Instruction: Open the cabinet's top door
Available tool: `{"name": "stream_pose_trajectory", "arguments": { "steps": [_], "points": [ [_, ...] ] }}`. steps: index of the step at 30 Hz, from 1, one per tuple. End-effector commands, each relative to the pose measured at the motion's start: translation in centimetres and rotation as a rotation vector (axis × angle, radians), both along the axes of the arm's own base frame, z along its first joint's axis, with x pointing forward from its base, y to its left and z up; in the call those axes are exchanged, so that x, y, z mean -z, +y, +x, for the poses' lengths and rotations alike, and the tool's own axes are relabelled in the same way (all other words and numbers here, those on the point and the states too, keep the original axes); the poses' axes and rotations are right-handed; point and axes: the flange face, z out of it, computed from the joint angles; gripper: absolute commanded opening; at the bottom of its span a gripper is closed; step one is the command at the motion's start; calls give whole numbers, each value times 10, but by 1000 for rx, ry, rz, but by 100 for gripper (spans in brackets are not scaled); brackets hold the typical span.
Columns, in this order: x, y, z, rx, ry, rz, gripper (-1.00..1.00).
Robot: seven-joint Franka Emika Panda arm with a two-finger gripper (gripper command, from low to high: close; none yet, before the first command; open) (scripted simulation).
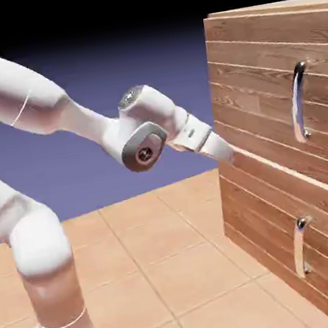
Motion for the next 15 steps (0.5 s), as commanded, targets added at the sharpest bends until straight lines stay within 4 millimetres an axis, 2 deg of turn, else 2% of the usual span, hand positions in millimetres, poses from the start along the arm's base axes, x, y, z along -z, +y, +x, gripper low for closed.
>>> {"name": "stream_pose_trajectory", "arguments": {
  "steps": [1, 8, 15],
  "points": [
    [-10, 1, -1, -49, -24, -52, 0],
    [-72, -3, -17, -350, -188, -430, 0],
    [-121, -21, -38, -573, -337, -828, 0]
  ]
}}
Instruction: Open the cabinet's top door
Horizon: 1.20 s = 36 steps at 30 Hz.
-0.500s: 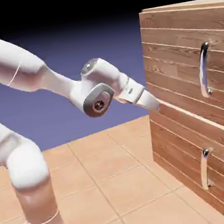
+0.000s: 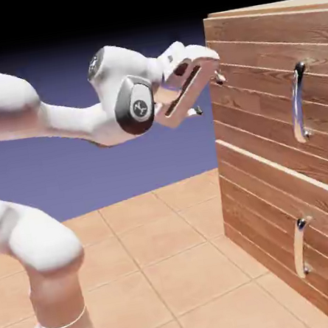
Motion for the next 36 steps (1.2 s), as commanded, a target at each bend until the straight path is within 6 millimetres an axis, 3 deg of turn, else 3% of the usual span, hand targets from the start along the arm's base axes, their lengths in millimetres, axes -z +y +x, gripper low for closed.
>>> {"name": "stream_pose_trajectory", "arguments": {
  "steps": [1, 10, 18, 23, 29, 34, 36],
  "points": [
    [-5, -4, -3, -25, -24, -56, 0],
    [-36, -50, -23, -189, -223, -558, 0],
    [-31, -101, -23, -259, -345, -999, 0],
    [-12, -133, -13, -285, -386, -1270, 0],
    [27, -165, 10, -316, -399, -1591, 0],
    [72, -183, 37, -355, -385, -1856, 0],
    [75, -184, 39, -358, -384, -1871, 0]
  ]
}}
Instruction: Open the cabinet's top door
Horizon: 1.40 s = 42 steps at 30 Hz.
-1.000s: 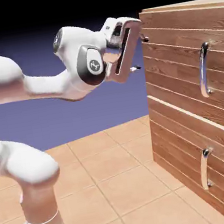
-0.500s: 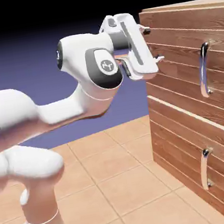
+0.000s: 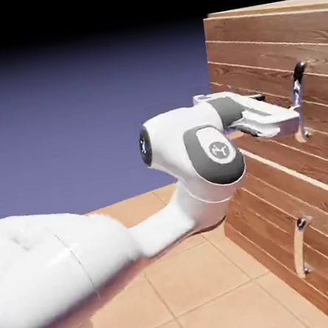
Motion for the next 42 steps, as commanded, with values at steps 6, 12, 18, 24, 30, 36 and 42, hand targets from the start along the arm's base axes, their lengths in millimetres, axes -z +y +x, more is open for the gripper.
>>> {"name": "stream_pose_trajectory", "arguments": {
  "steps": [6, 12, 18, 24, 30, 36, 42],
  "points": [
    [0, 2, 50, 0, 0, 0, -100],
    [0, 21, 5, 121, 0, 0, -100],
    [0, 51, -48, 274, 0, 0, -100],
    [0, 94, -100, 443, 0, 0, -100],
    [0, 133, -135, 574, 0, 0, -100],
    [0, 166, -159, 675, 0, 0, -100],
    [0, 196, -176, 763, 0, 0, -100]
  ]
}}
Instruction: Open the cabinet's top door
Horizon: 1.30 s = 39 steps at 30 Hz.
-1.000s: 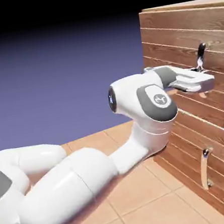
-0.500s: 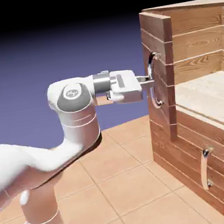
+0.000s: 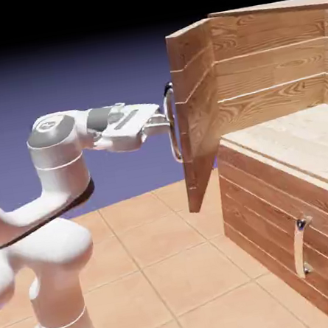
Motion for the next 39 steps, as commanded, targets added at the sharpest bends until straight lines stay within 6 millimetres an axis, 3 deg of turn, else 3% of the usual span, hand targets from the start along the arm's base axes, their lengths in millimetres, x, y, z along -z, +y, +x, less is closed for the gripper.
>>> {"name": "stream_pose_trajectory", "arguments": {
  "steps": [1, 12, 22, 32, 39],
  "points": [
    [0, 5, -3, 13, 0, 0, -100],
    [0, 72, -29, 193, 0, 0, -100],
    [0, 162, -45, 420, 0, 0, -100],
    [0, 258, -39, 661, 0, 0, -100],
    [0, 308, -26, 791, 0, 0, -100]
  ]
}}
